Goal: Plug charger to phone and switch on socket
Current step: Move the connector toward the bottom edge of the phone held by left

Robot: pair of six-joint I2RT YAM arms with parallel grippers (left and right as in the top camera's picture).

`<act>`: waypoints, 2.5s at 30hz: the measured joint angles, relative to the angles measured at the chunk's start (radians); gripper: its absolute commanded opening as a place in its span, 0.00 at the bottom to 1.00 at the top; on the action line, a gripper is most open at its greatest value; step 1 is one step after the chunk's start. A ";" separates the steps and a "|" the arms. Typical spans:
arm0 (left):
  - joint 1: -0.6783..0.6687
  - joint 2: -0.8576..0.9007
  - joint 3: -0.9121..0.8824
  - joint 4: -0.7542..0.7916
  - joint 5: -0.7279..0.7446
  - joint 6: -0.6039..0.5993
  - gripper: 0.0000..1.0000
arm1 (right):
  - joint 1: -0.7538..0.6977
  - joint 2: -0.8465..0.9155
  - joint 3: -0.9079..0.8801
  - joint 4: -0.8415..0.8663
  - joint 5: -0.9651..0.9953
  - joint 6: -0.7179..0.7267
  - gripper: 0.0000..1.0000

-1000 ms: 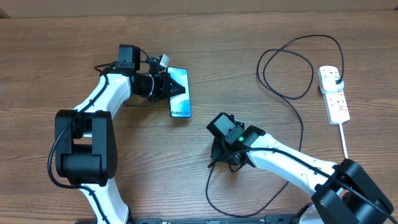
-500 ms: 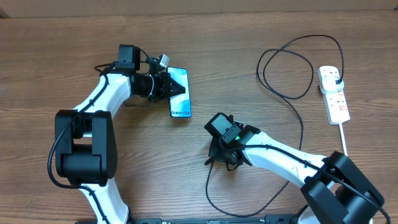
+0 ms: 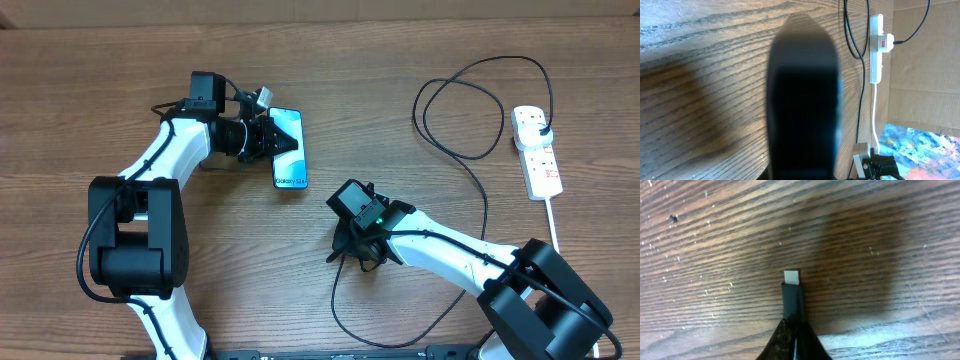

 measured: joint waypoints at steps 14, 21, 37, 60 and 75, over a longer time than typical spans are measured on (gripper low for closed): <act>0.029 0.000 -0.002 -0.013 0.073 0.027 0.04 | 0.010 -0.131 -0.008 -0.013 -0.163 -0.137 0.04; 0.076 0.000 -0.030 0.061 0.181 0.060 0.04 | 0.179 -0.270 -0.031 0.169 -0.058 -0.166 0.04; 0.079 0.000 -0.050 0.094 0.283 0.060 0.04 | 0.142 -0.265 -0.309 0.763 -0.025 -0.281 0.04; 0.079 0.000 -0.051 0.136 0.380 -0.054 0.04 | 0.142 -0.199 -0.310 0.985 0.010 -0.323 0.04; 0.079 0.000 -0.051 0.135 0.439 -0.061 0.05 | 0.142 -0.199 -0.310 0.993 0.062 -0.288 0.04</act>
